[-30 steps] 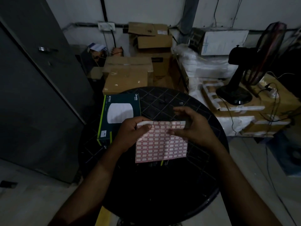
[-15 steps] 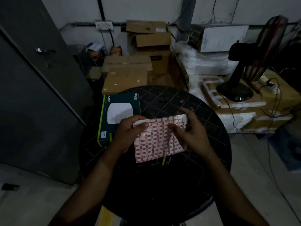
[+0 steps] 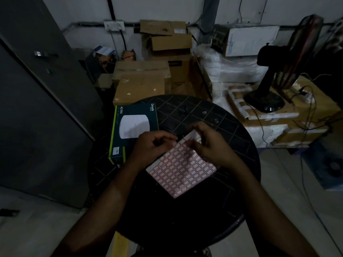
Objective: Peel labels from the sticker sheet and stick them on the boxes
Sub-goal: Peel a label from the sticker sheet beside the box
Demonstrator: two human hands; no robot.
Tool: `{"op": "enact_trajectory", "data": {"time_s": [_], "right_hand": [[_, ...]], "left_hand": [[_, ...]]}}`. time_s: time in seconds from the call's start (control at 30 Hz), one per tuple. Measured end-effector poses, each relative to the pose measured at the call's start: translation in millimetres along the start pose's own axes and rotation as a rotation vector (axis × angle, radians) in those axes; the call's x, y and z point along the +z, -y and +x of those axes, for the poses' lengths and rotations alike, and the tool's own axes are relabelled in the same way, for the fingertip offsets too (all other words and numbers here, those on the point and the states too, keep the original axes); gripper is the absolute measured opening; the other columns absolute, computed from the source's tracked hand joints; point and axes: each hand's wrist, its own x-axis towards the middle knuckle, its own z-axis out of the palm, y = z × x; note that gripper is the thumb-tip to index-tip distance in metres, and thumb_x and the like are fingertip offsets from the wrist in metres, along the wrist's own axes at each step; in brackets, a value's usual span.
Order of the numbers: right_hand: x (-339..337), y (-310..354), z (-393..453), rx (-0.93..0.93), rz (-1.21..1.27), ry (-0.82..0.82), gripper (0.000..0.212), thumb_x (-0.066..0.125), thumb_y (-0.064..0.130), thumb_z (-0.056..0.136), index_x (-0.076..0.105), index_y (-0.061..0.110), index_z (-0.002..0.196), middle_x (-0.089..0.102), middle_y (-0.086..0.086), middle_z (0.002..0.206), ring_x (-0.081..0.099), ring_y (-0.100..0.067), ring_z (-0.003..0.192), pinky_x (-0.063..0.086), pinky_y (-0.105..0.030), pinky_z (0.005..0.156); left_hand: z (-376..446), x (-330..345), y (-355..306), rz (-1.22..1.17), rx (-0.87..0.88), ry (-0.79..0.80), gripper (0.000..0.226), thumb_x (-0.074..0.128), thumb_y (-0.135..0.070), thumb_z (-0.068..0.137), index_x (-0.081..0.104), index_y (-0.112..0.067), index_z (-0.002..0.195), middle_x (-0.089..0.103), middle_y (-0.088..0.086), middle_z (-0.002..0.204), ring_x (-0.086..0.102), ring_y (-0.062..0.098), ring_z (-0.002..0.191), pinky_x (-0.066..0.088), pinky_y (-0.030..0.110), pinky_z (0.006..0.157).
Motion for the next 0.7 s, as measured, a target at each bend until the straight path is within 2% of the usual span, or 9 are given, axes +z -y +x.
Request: {"op": "enact_trajectory", "data": {"time_s": [0.07,0.13,0.23,0.3,0.37,0.43,0.5,0.57,0.7], "right_hand": [[3.4,4.1,3.0,0.008,0.021,0.011,0.037,0.071,0.026,0.091,0.056,0.029,0.124,0.064,0.021,0.116,0.065,-0.009,0.108,0.053,-0.029,0.089],[5.8,7.0,4.1,0.021,0.081,0.002,0.039,0.073,0.022,0.090,0.056,0.027,0.125,0.062,0.023,0.120,0.057,0.004,0.116,0.046,-0.018,0.094],[10.1,8.1,3.7,0.027,0.146,-0.033,0.043,0.075,0.020,0.088,0.054,0.028,0.124,0.065,0.011,0.115,0.061,-0.001,0.109,0.051,-0.019,0.086],[15.3,10.0,1.7,0.023,0.117,-0.121,0.042,0.079,0.021,0.083,0.054,0.029,0.116,0.064,0.009,0.103,0.063,-0.001,0.093,0.050,-0.020,0.075],[19.9,11.6,-0.6,-0.035,-0.086,-0.276,0.041,0.083,0.024,0.077,0.054,0.027,0.106,0.054,0.014,0.098,0.054,-0.001,0.086,0.042,-0.021,0.072],[23.4,13.4,-3.0,-0.128,-0.348,-0.394,0.036,0.083,0.031,0.073,0.061,0.024,0.101,0.049,0.011,0.100,0.047,-0.011,0.094,0.038,-0.030,0.076],[26.7,15.3,-5.4,-0.183,-0.437,-0.389,0.030,0.080,0.041,0.075,0.071,0.026,0.100,0.055,0.008,0.096,0.047,-0.016,0.094,0.034,-0.032,0.076],[30.7,17.5,-7.2,-0.184,-0.425,-0.335,0.029,0.073,0.049,0.080,0.076,0.029,0.101,0.060,0.008,0.092,0.050,-0.019,0.092,0.039,-0.035,0.075],[36.6,18.5,-8.0,-0.130,-0.338,-0.307,0.023,0.078,0.043,0.081,0.078,0.030,0.099,0.060,0.007,0.089,0.050,-0.018,0.091,0.045,-0.039,0.075]], "left_hand": [[-0.8,-0.7,-1.3,0.022,0.012,0.017,0.018,0.073,-0.012,0.085,0.075,-0.028,0.094,0.076,-0.008,0.089,0.071,0.009,0.086,0.057,0.025,0.076],[-2.1,-2.0,-1.5,0.018,0.007,0.005,0.020,0.073,-0.010,0.085,0.075,-0.029,0.093,0.076,-0.009,0.087,0.072,0.009,0.085,0.056,0.023,0.074],[-2.1,-2.4,0.0,0.027,-0.029,-0.004,0.015,0.075,-0.013,0.084,0.076,-0.025,0.093,0.077,-0.006,0.087,0.073,0.011,0.083,0.059,0.031,0.076],[-1.8,-2.7,0.7,0.027,-0.039,-0.010,0.014,0.075,-0.014,0.084,0.076,-0.024,0.092,0.077,-0.005,0.086,0.073,0.012,0.082,0.059,0.034,0.077],[-2.1,-2.6,0.7,0.019,-0.027,-0.015,0.014,0.076,-0.014,0.083,0.076,-0.026,0.090,0.077,-0.006,0.085,0.073,0.012,0.082,0.059,0.032,0.076],[-2.2,-1.8,0.6,0.006,-0.031,-0.021,0.015,0.076,-0.014,0.083,0.076,-0.028,0.089,0.077,-0.007,0.084,0.073,0.011,0.082,0.057,0.029,0.075],[-1.1,-1.1,1.6,-0.003,-0.035,-0.037,0.017,0.074,-0.012,0.084,0.075,-0.027,0.090,0.077,-0.006,0.085,0.073,0.012,0.083,0.056,0.028,0.076],[-0.6,-2.0,2.8,-0.013,-0.032,-0.039,0.016,0.071,-0.009,0.087,0.076,-0.024,0.093,0.077,-0.003,0.088,0.073,0.014,0.086,0.057,0.032,0.080],[-1.4,-3.8,3.9,0.013,-0.015,-0.018,0.012,0.069,-0.011,0.089,0.078,-0.018,0.095,0.077,-0.002,0.089,0.073,0.015,0.087,0.058,0.038,0.083]]}}
